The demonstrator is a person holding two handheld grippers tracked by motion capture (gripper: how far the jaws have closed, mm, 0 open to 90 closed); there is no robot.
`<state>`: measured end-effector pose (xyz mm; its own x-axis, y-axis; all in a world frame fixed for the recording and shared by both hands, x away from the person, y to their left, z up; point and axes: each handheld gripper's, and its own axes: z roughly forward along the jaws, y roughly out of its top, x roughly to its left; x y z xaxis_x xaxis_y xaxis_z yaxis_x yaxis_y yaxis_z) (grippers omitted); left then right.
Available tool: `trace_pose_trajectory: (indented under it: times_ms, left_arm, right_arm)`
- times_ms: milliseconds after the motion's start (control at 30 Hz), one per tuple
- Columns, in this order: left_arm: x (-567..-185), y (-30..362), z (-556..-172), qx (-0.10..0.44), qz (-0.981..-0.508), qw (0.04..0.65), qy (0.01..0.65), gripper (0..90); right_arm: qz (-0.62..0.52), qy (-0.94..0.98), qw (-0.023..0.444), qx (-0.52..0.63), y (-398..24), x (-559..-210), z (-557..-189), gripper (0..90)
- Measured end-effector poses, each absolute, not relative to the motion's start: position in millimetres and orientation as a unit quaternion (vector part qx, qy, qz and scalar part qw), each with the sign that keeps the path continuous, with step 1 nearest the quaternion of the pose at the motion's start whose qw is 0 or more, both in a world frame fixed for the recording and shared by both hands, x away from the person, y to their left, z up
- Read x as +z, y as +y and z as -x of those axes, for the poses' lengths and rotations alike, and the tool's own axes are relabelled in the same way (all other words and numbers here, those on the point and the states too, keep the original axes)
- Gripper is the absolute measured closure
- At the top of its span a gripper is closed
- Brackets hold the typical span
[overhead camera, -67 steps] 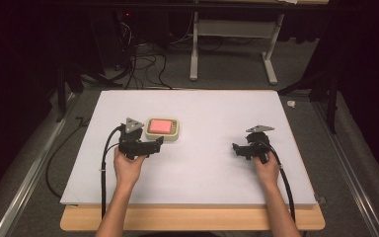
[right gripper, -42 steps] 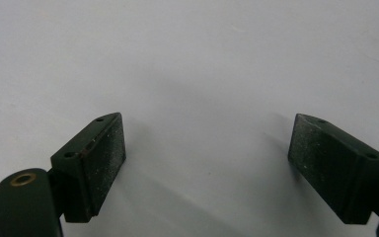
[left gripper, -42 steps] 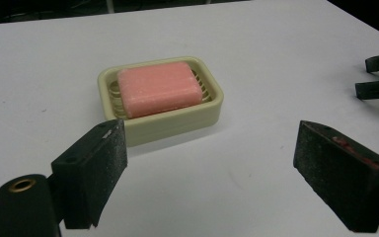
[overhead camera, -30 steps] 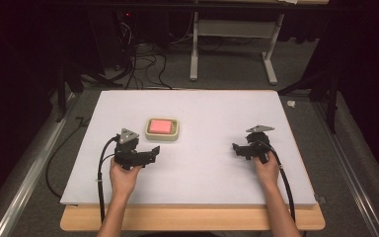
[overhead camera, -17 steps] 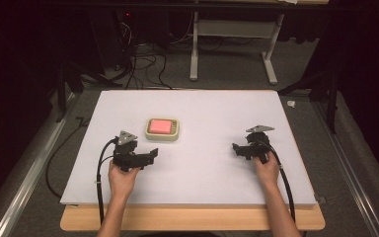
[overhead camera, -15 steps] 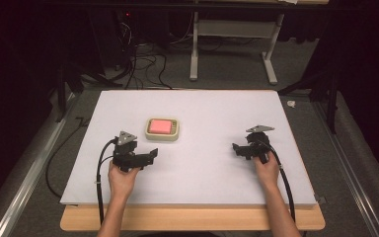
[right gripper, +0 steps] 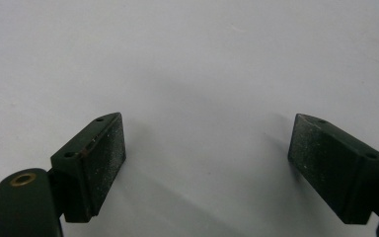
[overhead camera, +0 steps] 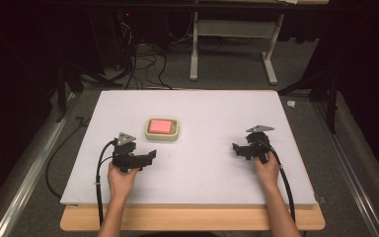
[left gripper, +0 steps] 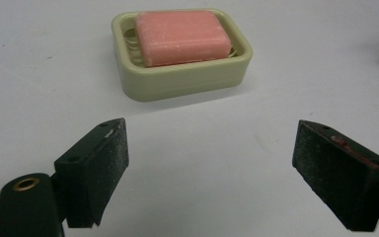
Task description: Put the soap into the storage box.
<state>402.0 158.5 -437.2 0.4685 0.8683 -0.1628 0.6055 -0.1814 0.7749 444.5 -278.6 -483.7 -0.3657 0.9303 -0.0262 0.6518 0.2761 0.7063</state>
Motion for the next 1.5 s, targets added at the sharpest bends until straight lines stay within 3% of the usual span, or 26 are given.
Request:
trace_pose_trajectory:
  times_ms: [933,1500]
  left_arm:
    - [-461,156,-419,0.153,-0.755,0.378,0.513,14.9]
    - [-472,152,-423,0.18,-0.756,0.36,0.515,15.4]
  right_arm:
    - [-0.516,0.766,0.225,0.309,-279,-484,-444,15.0]
    - [-0.517,0.766,0.225,0.309,-278,-484,-444,15.0]
